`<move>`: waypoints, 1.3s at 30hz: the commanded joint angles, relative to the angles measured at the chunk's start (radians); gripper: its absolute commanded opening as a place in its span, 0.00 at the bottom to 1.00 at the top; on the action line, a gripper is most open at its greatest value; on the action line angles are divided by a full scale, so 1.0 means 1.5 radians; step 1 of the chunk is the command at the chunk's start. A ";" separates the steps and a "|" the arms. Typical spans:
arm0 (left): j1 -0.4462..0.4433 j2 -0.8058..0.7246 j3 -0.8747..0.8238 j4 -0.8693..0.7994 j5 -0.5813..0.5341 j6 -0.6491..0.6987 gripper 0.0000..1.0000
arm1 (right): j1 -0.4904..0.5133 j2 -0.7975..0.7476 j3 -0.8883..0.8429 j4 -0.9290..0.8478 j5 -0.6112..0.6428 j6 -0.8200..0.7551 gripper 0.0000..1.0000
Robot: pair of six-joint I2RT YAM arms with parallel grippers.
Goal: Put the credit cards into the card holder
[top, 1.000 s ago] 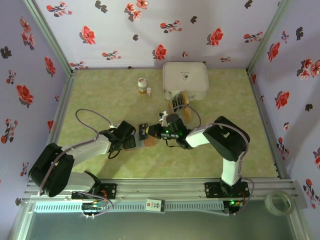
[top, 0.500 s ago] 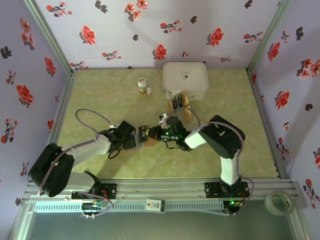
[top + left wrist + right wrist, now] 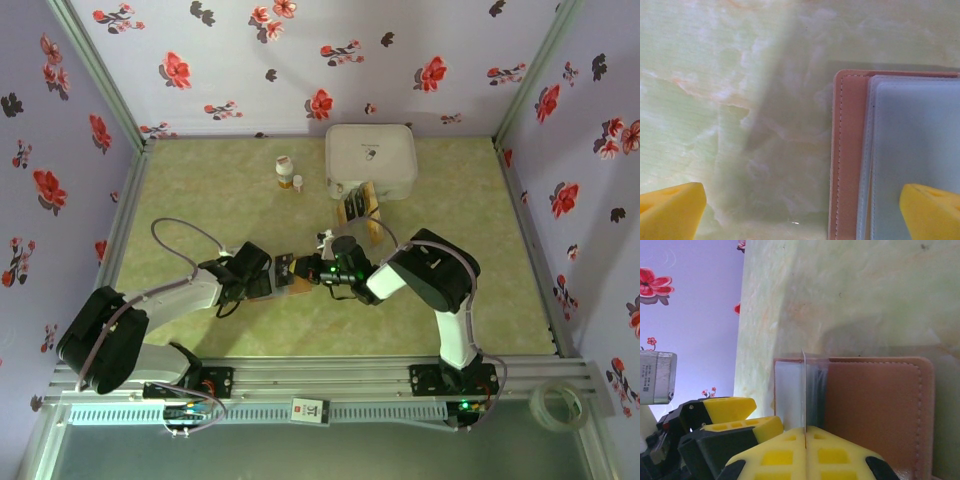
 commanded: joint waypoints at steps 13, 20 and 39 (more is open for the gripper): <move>-0.005 0.003 -0.013 -0.025 -0.020 -0.005 1.00 | 0.004 0.023 -0.014 0.026 -0.002 0.005 0.00; -0.005 0.002 -0.014 -0.026 -0.020 -0.005 1.00 | 0.004 0.029 -0.011 0.028 -0.024 0.007 0.00; -0.005 0.005 -0.016 -0.023 -0.019 -0.006 1.00 | 0.004 0.028 0.004 -0.046 -0.061 -0.019 0.00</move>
